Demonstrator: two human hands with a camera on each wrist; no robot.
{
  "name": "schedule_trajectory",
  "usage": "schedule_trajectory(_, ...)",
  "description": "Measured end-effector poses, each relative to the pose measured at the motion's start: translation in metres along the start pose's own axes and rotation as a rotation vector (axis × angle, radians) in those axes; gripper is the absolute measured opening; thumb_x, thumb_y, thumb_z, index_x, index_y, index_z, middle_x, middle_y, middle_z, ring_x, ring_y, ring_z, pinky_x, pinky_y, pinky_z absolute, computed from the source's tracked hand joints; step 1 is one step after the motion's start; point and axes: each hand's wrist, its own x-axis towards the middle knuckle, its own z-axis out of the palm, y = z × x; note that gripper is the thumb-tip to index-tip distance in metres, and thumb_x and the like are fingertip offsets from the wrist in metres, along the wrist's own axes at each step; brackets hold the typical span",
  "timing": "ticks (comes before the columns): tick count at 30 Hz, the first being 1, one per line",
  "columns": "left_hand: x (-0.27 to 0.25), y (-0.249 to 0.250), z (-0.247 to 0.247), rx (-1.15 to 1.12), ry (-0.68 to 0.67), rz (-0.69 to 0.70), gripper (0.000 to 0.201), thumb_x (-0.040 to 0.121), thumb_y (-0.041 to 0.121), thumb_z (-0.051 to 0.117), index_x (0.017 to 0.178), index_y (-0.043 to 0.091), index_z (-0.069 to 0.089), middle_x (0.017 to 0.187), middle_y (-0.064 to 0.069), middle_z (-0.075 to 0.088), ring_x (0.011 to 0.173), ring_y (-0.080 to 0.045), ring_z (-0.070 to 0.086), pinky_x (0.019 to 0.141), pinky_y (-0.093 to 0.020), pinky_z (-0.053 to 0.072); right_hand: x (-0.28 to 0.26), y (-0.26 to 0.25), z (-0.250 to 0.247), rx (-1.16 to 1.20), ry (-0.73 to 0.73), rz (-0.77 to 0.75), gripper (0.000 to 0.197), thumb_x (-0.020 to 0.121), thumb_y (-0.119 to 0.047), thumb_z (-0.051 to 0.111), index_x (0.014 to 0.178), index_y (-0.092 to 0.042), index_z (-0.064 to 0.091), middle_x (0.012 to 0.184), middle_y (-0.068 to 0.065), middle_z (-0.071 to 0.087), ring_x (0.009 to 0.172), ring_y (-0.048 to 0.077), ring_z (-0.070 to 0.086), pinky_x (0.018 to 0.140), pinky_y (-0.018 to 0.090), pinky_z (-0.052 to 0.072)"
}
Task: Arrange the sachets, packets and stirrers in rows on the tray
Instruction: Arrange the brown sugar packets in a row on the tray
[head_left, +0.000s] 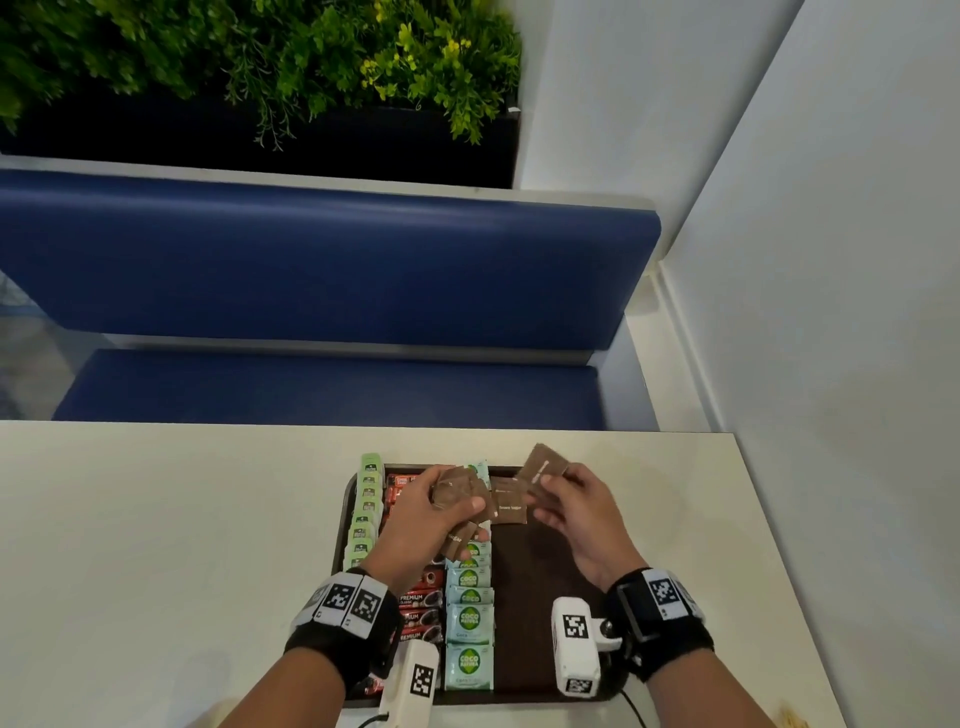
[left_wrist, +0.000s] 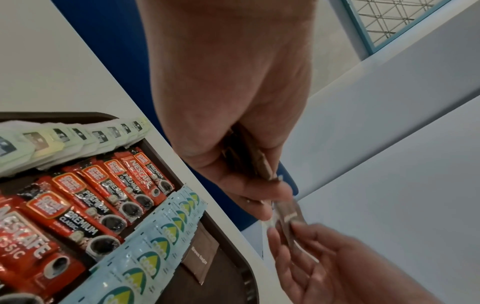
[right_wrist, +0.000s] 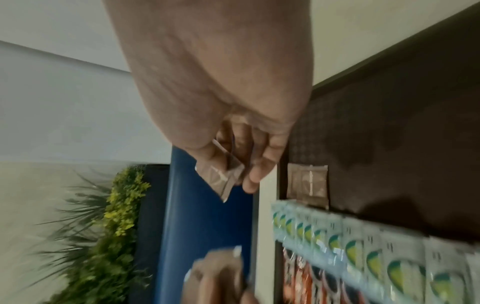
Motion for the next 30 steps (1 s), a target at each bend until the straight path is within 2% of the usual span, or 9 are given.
schedule_trajectory(3, -0.002, -0.004, -0.011, 0.000, 0.038, -0.025, 0.034, 0.099, 0.010, 0.075, 0.130, 0.019, 0.064, 0.109, -0.012, 0.082, 0.091, -0.039, 0.081, 0.058, -0.033, 0.064, 0.026, 0.017, -0.017, -0.356, 0.073, -0.124, 0.014, 0.105, -0.010, 0.057, 0.110, -0.019, 0.067, 0.103, 0.005, 0.077, 0.090, 0.020, 0.074, 0.074, 0.027, 0.057)
schedule_trajectory(6, -0.003, -0.008, -0.020, 0.001, 0.066, -0.053, 0.036, 0.098, 0.011, 0.077, 0.131, 0.019, 0.063, 0.112, -0.014, 0.081, 0.091, -0.039, 0.081, 0.056, -0.033, 0.062, 0.043, 0.044, -0.023, -0.817, -0.051, -0.200, 0.019, 0.102, -0.009, 0.059, 0.099, -0.025, 0.069, 0.107, -0.002, 0.071, 0.099, 0.017, 0.066, 0.088, 0.029, 0.050)
schedule_trajectory(8, -0.003, -0.010, -0.024, 0.013, 0.067, -0.053, 0.037, 0.098, 0.011, 0.077, 0.131, 0.018, 0.063, 0.112, -0.015, 0.081, 0.091, -0.039, 0.081, 0.055, -0.032, 0.061, 0.049, 0.060, -0.022, -0.964, -0.118, -0.228, 0.023, 0.100, -0.006, 0.059, 0.097, -0.028, 0.067, 0.109, -0.002, 0.069, 0.101, 0.014, 0.063, 0.088, 0.024, 0.044)
schedule_trajectory(10, -0.003, -0.011, -0.027, 0.030, 0.068, -0.052, 0.037, 0.098, 0.012, 0.077, 0.132, 0.020, 0.062, 0.114, -0.015, 0.080, 0.090, -0.037, 0.082, 0.056, -0.033, 0.062, 0.050, 0.069, -0.020, -0.993, -0.142, -0.252, 0.025, 0.099, -0.004, 0.060, 0.096, -0.028, 0.065, 0.105, -0.005, 0.067, 0.096, 0.012, 0.062, 0.083, 0.018, 0.042)
schedule_trajectory(13, -0.003, -0.014, -0.029, 0.039, 0.064, -0.054, 0.039, 0.098, 0.013, 0.077, 0.133, 0.020, 0.062, 0.115, -0.015, 0.080, 0.090, -0.036, 0.082, 0.058, -0.035, 0.063, 0.053, 0.076, -0.016, -0.989, -0.125, -0.281, 0.021, 0.096, -0.001, 0.065, 0.095, -0.021, 0.064, 0.090, -0.010, 0.064, 0.083, 0.005, 0.059, 0.070, 0.007, 0.040)
schedule_trajectory(16, -0.004, -0.016, -0.030, 0.042, 0.061, -0.048, 0.036, 0.098, 0.012, 0.077, 0.132, 0.017, 0.062, 0.111, -0.014, 0.081, 0.087, -0.036, 0.082, 0.057, -0.035, 0.063, 0.055, 0.078, -0.011, -0.986, -0.083, -0.277, 0.020, 0.095, 0.000, 0.064, 0.095, -0.019, 0.062, 0.090, -0.011, 0.060, 0.083, 0.001, 0.056, 0.071, 0.007, 0.040)
schedule_trajectory(19, -0.004, -0.018, -0.031, 0.040, 0.056, -0.050, 0.036, 0.098, 0.013, 0.077, 0.131, 0.017, 0.063, 0.110, -0.014, 0.081, 0.087, -0.036, 0.081, 0.058, -0.035, 0.063, 0.058, 0.080, -0.008, -0.991, -0.049, -0.268, 0.022, 0.095, -0.001, 0.065, 0.095, -0.022, 0.062, 0.101, -0.004, 0.055, 0.087, 0.004, 0.056, 0.079, 0.018, 0.043)
schedule_trajectory(24, -0.002, -0.021, -0.033, 0.050, 0.062, -0.064, 0.038, 0.098, 0.016, 0.078, 0.132, 0.018, 0.063, 0.112, -0.014, 0.081, 0.089, -0.037, 0.081, 0.061, -0.038, 0.063, 0.060, 0.083, -0.008, -1.018, -0.043, -0.261, 0.020, 0.096, -0.002, 0.065, 0.097, -0.021, 0.062, 0.103, -0.002, 0.050, 0.084, 0.002, 0.054, 0.070, 0.007, 0.040)
schedule_trajectory(30, -0.001, -0.018, -0.032, 0.051, 0.077, -0.076, 0.042, 0.098, 0.018, 0.078, 0.136, 0.019, 0.060, 0.115, -0.013, 0.080, 0.090, -0.035, 0.082, 0.060, -0.036, 0.064, 0.062, 0.085, -0.008, -0.993, -0.026, -0.255, 0.020, 0.097, -0.006, 0.068, 0.107, -0.022, 0.062, 0.109, -0.001, 0.048, 0.085, 0.005, 0.057, 0.075, 0.009, 0.042)
